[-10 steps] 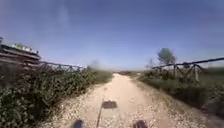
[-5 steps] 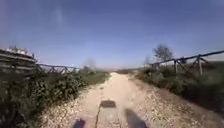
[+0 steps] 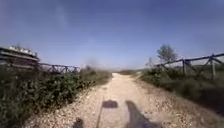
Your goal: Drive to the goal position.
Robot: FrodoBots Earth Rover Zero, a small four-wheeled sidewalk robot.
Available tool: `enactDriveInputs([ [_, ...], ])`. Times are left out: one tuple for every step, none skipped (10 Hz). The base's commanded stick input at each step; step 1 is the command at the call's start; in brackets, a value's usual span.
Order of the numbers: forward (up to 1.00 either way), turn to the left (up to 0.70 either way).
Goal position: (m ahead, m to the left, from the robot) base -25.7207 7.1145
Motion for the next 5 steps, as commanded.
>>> enactDriveInputs([
  [0.7,0.0],
  [0.7,0.0],
  [0.5,0.0],
  [0.11,0.0],
  [0.0,-0.04],
])
